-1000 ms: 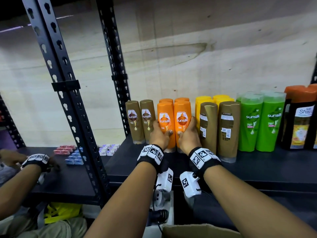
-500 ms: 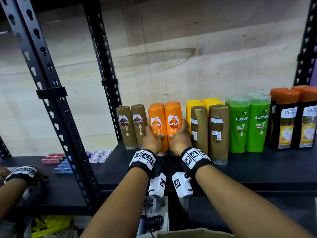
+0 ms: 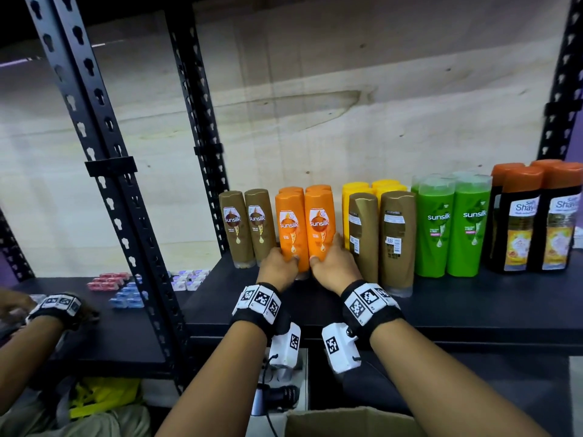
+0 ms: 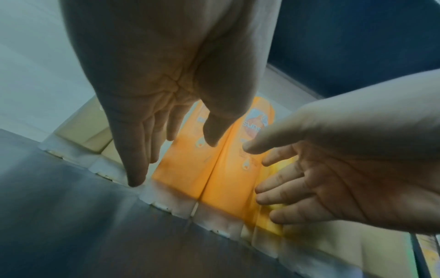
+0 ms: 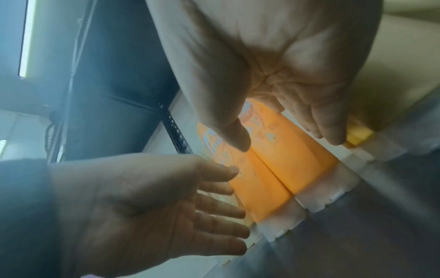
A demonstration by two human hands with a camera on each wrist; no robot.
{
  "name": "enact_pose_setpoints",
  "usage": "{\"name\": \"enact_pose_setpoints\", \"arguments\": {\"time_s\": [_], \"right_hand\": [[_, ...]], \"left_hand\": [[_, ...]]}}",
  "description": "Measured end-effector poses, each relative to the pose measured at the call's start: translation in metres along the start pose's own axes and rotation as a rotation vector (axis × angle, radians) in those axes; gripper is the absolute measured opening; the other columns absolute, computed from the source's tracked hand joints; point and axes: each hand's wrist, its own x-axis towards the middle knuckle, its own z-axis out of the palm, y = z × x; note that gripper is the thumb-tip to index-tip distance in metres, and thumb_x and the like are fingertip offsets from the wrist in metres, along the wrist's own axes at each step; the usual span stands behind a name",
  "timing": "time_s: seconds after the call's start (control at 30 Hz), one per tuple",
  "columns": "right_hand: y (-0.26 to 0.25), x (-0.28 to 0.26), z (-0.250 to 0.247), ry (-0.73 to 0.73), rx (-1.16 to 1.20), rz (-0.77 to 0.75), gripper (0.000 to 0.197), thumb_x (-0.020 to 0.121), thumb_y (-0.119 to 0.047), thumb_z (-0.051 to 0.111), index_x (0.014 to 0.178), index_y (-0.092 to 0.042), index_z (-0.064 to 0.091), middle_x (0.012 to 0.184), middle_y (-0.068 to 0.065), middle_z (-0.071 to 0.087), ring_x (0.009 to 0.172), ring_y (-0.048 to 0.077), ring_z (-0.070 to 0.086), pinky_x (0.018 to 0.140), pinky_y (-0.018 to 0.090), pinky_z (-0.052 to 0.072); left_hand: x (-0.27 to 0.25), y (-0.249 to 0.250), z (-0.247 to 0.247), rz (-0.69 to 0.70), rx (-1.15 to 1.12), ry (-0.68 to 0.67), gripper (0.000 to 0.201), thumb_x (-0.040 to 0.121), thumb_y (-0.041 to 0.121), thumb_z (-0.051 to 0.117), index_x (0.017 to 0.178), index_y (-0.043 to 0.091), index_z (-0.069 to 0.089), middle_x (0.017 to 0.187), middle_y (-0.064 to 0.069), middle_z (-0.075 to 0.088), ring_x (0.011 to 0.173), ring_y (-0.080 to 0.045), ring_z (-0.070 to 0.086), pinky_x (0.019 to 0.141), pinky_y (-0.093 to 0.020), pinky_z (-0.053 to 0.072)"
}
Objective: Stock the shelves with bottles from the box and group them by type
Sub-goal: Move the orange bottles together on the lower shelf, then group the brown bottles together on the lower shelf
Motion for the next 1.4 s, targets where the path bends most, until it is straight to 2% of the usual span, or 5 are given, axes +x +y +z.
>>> {"name": "enact_pose_setpoints", "arguments": {"time_s": [0.27,0.67,0.93,1.17,1.4], "right_hand": [[0.007,-0.038,-0.020,0.062,-0.150,-0.215,0.024,0.099,-0.030,0.050,0.115,-0.015,0.059,0.118,0.010,0.062,0.105,0.029,0.061,0.089,0.039,0.053],[0.055,-0.068,-0.072,0.180,-0.273,-0.275,0.019,0.095,-0.023,0.051,0.088,-0.016,0.066,0.096,0.003,0.060,0.088,0.023,0.059,0.071,0.034,0.049],[0.090,-0.063,-0.107,0.348,-0.145,-0.232,0.007,0.093,-0.019,0.055,0.096,-0.014,0.059,0.101,0.005,0.058,0.092,0.025,0.059,0.080,0.038,0.051],[0.117,-0.050,-0.106,0.384,-0.053,-0.191,0.055,0.093,-0.023,0.064,0.139,-0.012,0.038,0.138,0.012,0.040,0.123,0.026,0.049,0.099,0.037,0.043],[0.127,-0.036,-0.101,0.291,0.005,-0.146,0.070,0.095,-0.032,0.065,0.151,-0.012,0.029,0.151,0.013,0.042,0.135,0.027,0.046,0.108,0.038,0.041]], "left_hand": [[-0.050,-0.011,0.003,0.172,0.150,0.127,0.022,0.097,0.026,0.055,0.102,0.011,0.069,0.102,-0.014,0.071,0.098,-0.033,0.066,0.086,-0.039,0.055],[-0.087,0.016,0.036,0.303,0.258,0.112,0.027,0.098,0.035,0.054,0.100,0.014,0.069,0.098,-0.012,0.070,0.093,-0.037,0.065,0.082,-0.043,0.056],[-0.085,0.040,0.074,0.353,0.125,0.069,0.027,0.098,0.034,0.058,0.114,0.012,0.062,0.105,-0.009,0.068,0.102,-0.028,0.065,0.088,-0.044,0.054],[-0.077,0.055,0.104,0.293,0.004,0.004,0.061,0.095,0.037,0.064,0.145,0.010,0.040,0.144,-0.012,0.048,0.131,-0.030,0.049,0.107,-0.043,0.044],[-0.063,0.055,0.117,0.258,-0.069,-0.004,0.077,0.089,0.040,0.072,0.149,0.013,0.033,0.149,-0.010,0.046,0.135,-0.029,0.047,0.110,-0.040,0.043]]}}
